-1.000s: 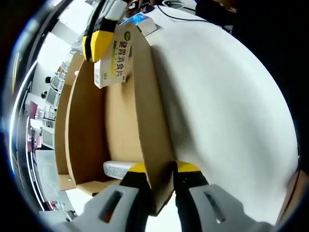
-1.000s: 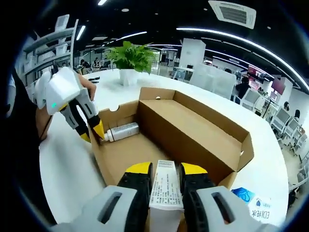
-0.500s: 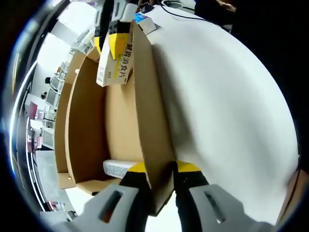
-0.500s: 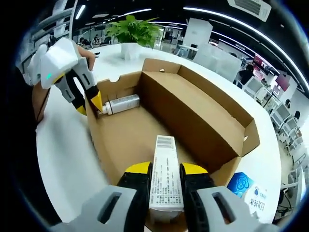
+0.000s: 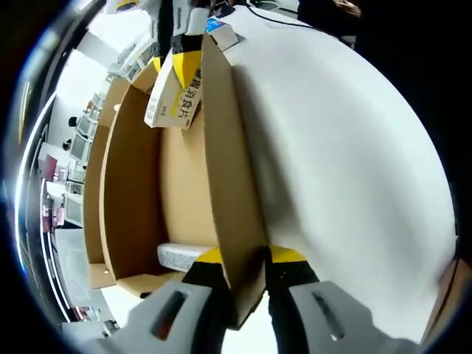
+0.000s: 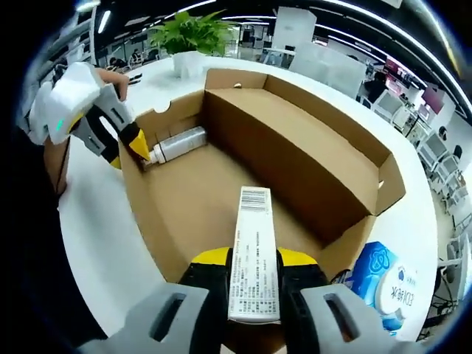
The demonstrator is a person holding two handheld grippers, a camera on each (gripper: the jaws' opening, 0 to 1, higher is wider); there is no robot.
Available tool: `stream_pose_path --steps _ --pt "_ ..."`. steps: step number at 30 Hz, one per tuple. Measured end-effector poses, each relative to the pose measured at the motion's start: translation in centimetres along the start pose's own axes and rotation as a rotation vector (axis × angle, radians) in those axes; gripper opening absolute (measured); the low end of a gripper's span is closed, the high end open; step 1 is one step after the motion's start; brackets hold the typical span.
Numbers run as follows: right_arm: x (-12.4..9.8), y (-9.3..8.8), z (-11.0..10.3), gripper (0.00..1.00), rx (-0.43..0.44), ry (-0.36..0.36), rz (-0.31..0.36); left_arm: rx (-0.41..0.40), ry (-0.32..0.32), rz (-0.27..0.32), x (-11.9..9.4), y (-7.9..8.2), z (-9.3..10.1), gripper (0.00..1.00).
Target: Operate the shoe box by opening the lid, removing the specified soft item, and placing it in the target area until the item is outside and the box remains undamaged.
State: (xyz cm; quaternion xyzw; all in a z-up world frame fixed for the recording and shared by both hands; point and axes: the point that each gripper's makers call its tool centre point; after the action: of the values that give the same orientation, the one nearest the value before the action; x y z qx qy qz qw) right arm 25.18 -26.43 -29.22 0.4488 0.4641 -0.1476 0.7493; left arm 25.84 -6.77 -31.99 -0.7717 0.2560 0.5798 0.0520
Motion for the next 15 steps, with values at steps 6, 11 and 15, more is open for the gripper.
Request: stream_pose_path --steps 6,11,15 --pt "1.4 0.3 -0.4 0.22 -0.060 0.033 -0.071 0.001 0.000 0.001 0.0 0.0 0.0 0.16" --pt "2.6 -0.5 -0.4 0.22 -0.071 0.050 -0.128 0.003 0.000 0.001 -0.1 0.0 0.0 0.16" --pt "3.1 -1.3 -1.2 0.22 -0.074 0.054 -0.155 0.006 -0.001 0.000 0.0 0.0 0.1 0.16"
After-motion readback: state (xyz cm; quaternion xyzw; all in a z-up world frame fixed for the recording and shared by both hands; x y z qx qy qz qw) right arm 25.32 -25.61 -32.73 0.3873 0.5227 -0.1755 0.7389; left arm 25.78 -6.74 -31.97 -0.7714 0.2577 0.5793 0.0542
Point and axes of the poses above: the point that each gripper's makers call its tool centre point, and the gripper's own axes: x roughly forward along the fingers, z roughly to its right, y roughly out of its top, and after that the axes turned 5 degrees about -x, right-handed
